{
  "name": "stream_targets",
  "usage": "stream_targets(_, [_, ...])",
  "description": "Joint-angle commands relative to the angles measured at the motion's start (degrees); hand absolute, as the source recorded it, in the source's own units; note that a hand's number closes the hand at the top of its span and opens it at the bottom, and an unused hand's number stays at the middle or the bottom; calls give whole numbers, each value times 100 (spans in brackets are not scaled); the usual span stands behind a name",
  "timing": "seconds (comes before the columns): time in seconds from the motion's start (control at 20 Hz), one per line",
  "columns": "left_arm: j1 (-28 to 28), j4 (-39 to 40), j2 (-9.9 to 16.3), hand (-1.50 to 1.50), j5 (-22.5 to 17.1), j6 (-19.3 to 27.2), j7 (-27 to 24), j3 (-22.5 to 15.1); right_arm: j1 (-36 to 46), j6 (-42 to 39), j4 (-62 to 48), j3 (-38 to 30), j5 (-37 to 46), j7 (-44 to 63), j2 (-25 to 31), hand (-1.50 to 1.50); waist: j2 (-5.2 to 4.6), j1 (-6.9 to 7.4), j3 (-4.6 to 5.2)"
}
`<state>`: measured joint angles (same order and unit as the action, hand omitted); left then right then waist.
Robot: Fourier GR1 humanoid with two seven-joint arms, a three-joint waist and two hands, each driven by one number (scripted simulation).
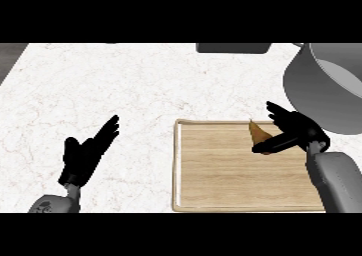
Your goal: Pick the pear from the tray and place it in the pot
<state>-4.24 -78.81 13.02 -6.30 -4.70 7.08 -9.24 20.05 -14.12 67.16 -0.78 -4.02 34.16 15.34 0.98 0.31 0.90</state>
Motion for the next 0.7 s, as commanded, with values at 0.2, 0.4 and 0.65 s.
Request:
stream_targets(0.2, [148,-322,-104,0,66,90,197,-52,-514,-460,-135,640,664,-975,53,150,-92,25,-93])
stream_targets(0.4, [-146,165,-15,0,-20,-97,114,150,-845,-212,-303,323,384,-1237,-232,150,-112,-43,-92])
stream_targets(0.65, [-65,51,-210,0,191,55,118,-82,-773,-201,-568,-125,73,-1592,-227,150,-122,-17,-95])
